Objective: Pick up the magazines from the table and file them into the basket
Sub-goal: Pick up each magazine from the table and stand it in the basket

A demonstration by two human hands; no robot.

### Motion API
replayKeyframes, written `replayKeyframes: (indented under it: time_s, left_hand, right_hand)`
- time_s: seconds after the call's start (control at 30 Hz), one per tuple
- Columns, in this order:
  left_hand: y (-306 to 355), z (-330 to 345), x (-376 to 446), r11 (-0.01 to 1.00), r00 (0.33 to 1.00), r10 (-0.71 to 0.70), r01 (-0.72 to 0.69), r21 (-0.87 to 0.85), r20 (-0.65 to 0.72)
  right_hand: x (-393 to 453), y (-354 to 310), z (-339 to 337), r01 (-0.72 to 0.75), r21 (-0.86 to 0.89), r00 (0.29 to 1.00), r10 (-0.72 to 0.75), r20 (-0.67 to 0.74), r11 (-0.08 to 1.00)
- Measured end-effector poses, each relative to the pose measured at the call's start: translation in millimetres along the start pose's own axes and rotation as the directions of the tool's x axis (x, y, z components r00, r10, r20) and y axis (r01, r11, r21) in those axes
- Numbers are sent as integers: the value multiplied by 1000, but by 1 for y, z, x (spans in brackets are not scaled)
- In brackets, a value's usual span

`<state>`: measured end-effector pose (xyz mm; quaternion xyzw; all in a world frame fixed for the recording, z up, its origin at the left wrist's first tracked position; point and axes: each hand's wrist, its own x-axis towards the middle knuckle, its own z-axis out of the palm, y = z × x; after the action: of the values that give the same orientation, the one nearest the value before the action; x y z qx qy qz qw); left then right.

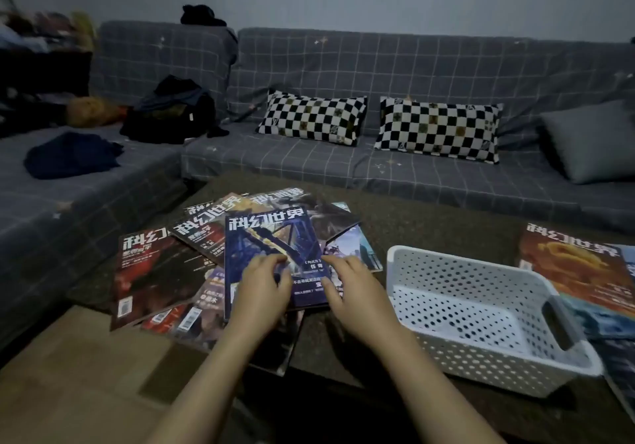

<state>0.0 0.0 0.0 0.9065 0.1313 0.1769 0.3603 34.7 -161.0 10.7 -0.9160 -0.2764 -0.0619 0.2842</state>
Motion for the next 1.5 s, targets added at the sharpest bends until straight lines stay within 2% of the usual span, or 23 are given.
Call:
replayKeyframes:
  time_s: [0.13,0.27,0.4,0.53,0.63,0.77,0.87,1.1,1.23,1.37,1.5]
  left_hand:
    - [-33,3,22,985,996,-73,81,154,-58]
    - [-53,12,28,966,986,-137,154,208,-92]
    - [-56,12,31,960,966,-213,235,151,-148]
    - [-53,3,34,939,924,-331,343,33,-194]
    - [-51,-4,29,917,891,-397,395,-57,-221]
    - [-44,-12,12,910,895,-384,325,-256,-227]
    - [-29,-22,-3,911,897,-351,262,-319,-269]
    - [21,-62,-19,894,908,-230,56,-444,-350]
    - [67,-67,-20,734,962,-173,-16,-679,-210]
    - [114,-45,-12,598,993,-111,33,-801,-42]
    - [154,-5,-1,478,988,-49,151,-865,145]
  right_hand:
    - [26,7,32,-51,9,999,50,18,999]
    - [41,18,59,-89,-20,996,89,19,996]
    - [50,26,69,-151,-41,988,151,1,988]
    - [55,24,70,-263,57,963,258,80,963]
    - [53,18,63,-331,133,943,322,85,934]
    - [39,4,53,-350,192,937,343,70,917]
    - [23,-11,41,-315,250,947,320,22,915]
    - [-8,-26,-28,-189,425,938,291,-190,885]
    - [-22,-15,-79,-180,505,909,339,-242,844]
    - [-34,16,-123,-206,575,863,424,-275,792]
    - [-43,56,-156,-246,574,792,503,-345,781]
